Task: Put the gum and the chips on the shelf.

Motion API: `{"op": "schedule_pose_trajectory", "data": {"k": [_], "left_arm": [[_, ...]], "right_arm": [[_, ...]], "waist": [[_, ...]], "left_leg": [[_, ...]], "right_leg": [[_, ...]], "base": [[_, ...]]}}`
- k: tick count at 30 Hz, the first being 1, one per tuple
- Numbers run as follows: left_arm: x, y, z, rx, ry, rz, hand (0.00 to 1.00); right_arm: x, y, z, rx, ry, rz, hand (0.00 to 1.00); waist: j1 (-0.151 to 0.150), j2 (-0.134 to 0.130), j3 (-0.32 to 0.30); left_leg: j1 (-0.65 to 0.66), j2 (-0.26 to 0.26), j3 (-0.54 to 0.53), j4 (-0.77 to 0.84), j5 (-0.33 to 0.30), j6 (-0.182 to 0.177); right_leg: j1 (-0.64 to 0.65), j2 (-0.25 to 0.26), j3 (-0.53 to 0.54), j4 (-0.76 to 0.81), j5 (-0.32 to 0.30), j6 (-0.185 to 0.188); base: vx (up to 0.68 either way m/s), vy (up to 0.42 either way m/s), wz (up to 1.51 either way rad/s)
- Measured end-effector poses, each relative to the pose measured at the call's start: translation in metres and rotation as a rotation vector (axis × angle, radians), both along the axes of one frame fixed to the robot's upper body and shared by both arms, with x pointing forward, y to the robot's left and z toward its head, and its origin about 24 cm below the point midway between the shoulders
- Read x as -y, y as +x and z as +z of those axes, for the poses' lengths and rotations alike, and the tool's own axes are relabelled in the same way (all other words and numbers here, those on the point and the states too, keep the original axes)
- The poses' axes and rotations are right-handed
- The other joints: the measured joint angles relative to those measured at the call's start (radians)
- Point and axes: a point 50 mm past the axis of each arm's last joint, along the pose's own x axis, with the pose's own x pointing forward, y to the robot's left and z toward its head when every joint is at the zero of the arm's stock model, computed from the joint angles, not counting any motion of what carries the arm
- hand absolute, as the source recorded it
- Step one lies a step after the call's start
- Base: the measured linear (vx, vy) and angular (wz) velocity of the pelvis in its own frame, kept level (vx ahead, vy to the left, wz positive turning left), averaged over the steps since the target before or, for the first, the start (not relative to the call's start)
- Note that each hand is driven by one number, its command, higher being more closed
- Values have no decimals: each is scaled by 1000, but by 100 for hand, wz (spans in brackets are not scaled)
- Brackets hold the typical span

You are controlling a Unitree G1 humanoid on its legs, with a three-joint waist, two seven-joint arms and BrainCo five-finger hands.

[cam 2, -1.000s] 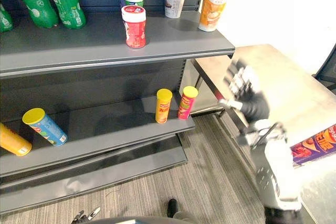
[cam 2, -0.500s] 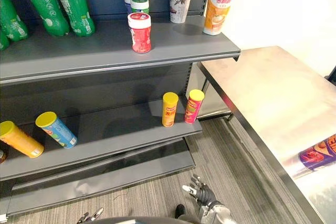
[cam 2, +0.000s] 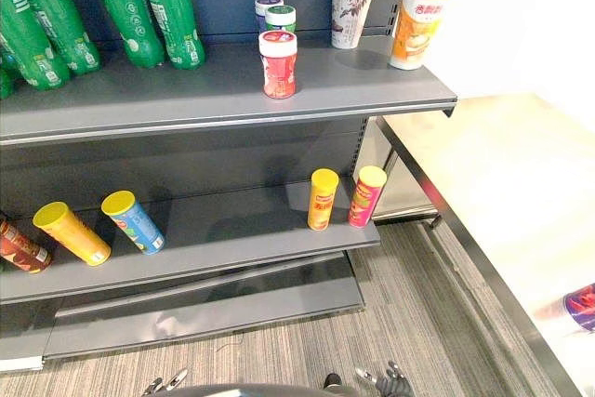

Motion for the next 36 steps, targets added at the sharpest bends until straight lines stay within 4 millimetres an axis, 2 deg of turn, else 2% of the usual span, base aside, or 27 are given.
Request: {"op": "schedule_pose_trajectory", "data": {"k": [5, 17, 28, 29, 30, 32, 34, 36], "left_arm": [[1, -3, -1, -8, -18, 53, 0], [2, -11, -3, -25, -32, 131, 0], [2, -10, -3, -18, -35, 141, 0], [2, -7, -3, -8, -41, 154, 0], [2, -3, -3, 4, -45, 161, 0], [2, 4, -2, 23, -50, 157, 0], [2, 9, -2, 35, -50, 147, 0], [0, 10, -1, 39, -46, 137, 0]], "right_arm": [[-1, -11, -3, -48, 1, -53, 0], [-2, -16, -5, -76, 9, -81, 0], [-1, -14, -5, -68, 9, -100, 0], [-1, -11, -5, -59, 10, -106, 0], [-1, -9, -4, -52, 9, -106, 0], [-1, -4, -4, -39, 7, -111, 0], [0, -1, -3, -26, 8, -141, 0], [2, -1, -3, -24, 3, -191, 0]], "waist": [[0, 0, 5], [1, 3, 9], [0, 4, 25], [0, -2, 41], [1, 10, 64], [0, -3, 79], [1, -2, 110], [-1, -5, 116]], "left_leg": [[5, -1, -2, 0, 0, 0], [16, 0, -15, 0, -4, -3], [21, 2, -15, 0, -8, -2], [18, 5, -16, 31, -23, 1], [3, 10, -16, 81, -50, 1], [-69, 18, -22, 208, -112, 11], [-94, 12, -21, 264, -138, 20], [-111, 3, -12, 293, -153, 29]], "right_leg": [[10, 0, -1, -10, -1, 1], [33, 9, -9, -35, 1, 3], [42, 12, -9, -36, 2, -1], [38, 7, -8, -3, -16, 1], [22, -1, -4, 48, -42, 3], [-51, -25, 6, 179, -98, 5], [-88, -44, 24, 247, -120, 12], [-115, -61, 39, 269, -123, 16]], "base": [[0, -1, 1], [1, -1, 2], [7, 1, 0], [0, 0, 0], [-45, 21, -2], [-79, 21, -3], [-57, 46, -7], [-50, 91, -15]]}}
